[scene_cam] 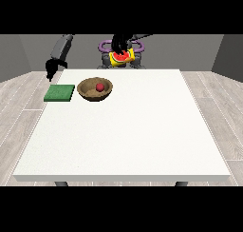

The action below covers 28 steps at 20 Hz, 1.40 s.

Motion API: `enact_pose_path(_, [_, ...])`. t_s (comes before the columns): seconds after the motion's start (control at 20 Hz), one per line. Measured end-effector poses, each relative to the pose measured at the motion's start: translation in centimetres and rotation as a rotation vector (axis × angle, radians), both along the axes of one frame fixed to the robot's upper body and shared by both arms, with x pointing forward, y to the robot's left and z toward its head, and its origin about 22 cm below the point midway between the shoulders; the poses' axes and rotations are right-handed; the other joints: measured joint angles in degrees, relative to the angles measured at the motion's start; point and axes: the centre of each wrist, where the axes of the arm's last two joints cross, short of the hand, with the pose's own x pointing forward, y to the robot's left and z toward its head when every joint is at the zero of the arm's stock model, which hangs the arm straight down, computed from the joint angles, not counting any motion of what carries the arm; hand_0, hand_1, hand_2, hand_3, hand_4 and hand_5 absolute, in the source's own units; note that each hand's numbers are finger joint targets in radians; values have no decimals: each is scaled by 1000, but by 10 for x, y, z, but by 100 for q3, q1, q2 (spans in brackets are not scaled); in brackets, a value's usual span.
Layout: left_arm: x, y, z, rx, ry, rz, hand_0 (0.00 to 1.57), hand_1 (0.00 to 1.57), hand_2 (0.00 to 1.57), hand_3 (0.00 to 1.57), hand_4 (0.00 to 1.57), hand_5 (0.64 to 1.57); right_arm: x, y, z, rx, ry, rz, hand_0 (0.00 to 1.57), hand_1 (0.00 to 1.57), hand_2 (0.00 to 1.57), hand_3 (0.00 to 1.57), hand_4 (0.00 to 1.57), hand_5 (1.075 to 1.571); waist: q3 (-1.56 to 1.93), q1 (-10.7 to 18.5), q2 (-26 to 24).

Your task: Pick the cup and pour the ball into the bowl, then pick the bowl and place it on the pad

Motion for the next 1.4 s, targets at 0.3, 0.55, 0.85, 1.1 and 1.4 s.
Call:
enact_pose_path(0.3, [14,69,-3,-304,55,48,1546,1546,1571,1463,1008,1523,-21,-31,6,16,18,-80,0,0,350,278,697,1562,-11,563,139])
enact_pose_path(0.55, [2,107,-43,-622,206,31,1268,1268,1088,797,1397,1571,-13,-39,20,21,-55,-146,0,0,351,301,714,1553,-40,1103,778])
enact_pose_path(0.85, [-14,152,-76,-964,232,-73,1176,1176,1071,719,1413,1564,-5,-57,43,37,-173,-220,0,0,417,241,685,1550,-46,1604,1709])
enact_pose_path(1.1, [-11,175,-79,-1220,294,-195,0,0,0,0,0,977,4,-56,54,65,-239,-232,0,0,297,0,109,1533,-69,1765,2214])
enact_pose_path(1.4, [-2,196,-88,-1391,414,-272,0,0,0,0,0,648,23,-48,75,54,-325,-186,0,0,0,0,0,1571,-138,1513,2583])
